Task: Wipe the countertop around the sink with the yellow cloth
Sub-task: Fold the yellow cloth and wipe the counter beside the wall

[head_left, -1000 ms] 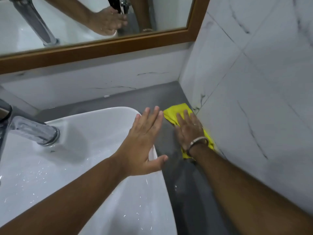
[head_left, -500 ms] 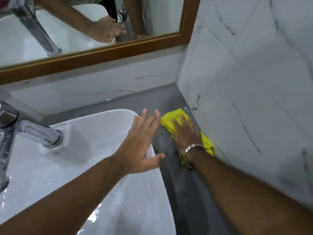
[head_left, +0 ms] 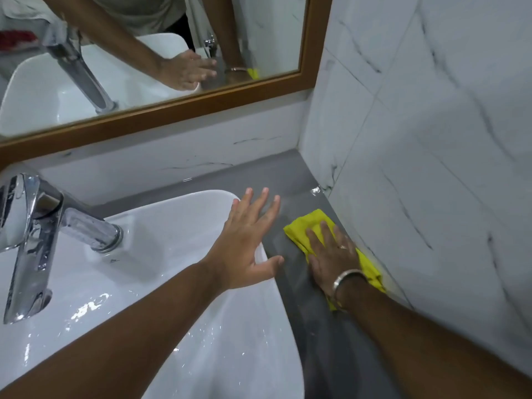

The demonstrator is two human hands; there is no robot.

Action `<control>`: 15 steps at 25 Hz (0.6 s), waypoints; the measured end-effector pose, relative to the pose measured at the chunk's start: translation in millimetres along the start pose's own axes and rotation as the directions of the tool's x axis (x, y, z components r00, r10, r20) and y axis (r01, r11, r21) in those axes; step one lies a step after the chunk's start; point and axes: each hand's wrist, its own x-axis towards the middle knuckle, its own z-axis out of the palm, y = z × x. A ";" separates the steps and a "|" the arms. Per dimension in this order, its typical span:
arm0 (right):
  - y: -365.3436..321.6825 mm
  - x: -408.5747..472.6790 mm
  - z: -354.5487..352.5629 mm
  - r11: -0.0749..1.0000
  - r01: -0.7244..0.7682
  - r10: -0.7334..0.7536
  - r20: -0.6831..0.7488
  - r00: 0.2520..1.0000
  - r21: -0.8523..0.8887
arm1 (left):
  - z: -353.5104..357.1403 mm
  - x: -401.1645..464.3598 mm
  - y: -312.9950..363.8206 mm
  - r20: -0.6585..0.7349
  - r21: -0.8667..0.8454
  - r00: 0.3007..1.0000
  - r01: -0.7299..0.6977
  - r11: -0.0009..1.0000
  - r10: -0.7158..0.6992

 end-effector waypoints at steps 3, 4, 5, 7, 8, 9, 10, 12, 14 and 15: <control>-48.1 -64.8 41.8 0.957 0.280 -0.279 0.020 0.960 -0.081 | -9.2 0.5 3.6 0.065 0.122 0.998 -0.014 0.992 0.006; -56.9 -103.5 46.3 0.918 0.393 -0.389 0.072 0.919 -0.054 | -13.6 -0.9 5.9 0.093 0.198 0.995 -0.039 0.979 0.021; -54.6 -131.8 39.5 0.900 0.435 -0.433 0.117 0.894 0.007 | -17.1 -2.8 7.9 0.120 0.273 0.991 -0.088 0.958 0.057; -28.5 -142.7 22.8 0.875 0.483 -0.482 0.116 0.868 0.022 | -19.5 -8.8 14.5 0.189 0.339 0.966 -0.234 0.911 0.178; -12.6 -123.7 17.2 0.888 0.459 -0.454 0.112 0.884 -0.028 | -19.1 -10.7 17.6 0.223 0.331 0.950 -0.285 0.899 0.219; 0.0 -97.2 8.7 0.924 0.379 -0.372 0.107 0.922 -0.048 | -19.0 -10.6 19.1 0.253 0.317 0.938 -0.311 0.896 0.236; 9.7 -66.2 1.0 0.969 0.242 -0.239 0.053 0.969 -0.052 | -19.1 -8.9 19.2 0.277 0.306 0.931 -0.321 0.896 0.239; 8.1 -5.3 -11.5 0.999 0.039 -0.039 0.090 0.995 -0.003 | -21.3 -4.7 16.2 0.313 0.293 0.916 -0.343 0.892 0.249; -19.3 3.4 2.2 0.996 0.013 -0.031 0.194 0.981 0.090 | -22.0 -1.6 14.0 0.327 0.281 0.909 -0.355 0.891 0.259; -37.3 -11.6 2.4 0.983 0.029 -0.075 0.248 0.966 0.182 | -21.8 -1.4 14.0 0.334 0.274 0.905 -0.359 0.892 0.262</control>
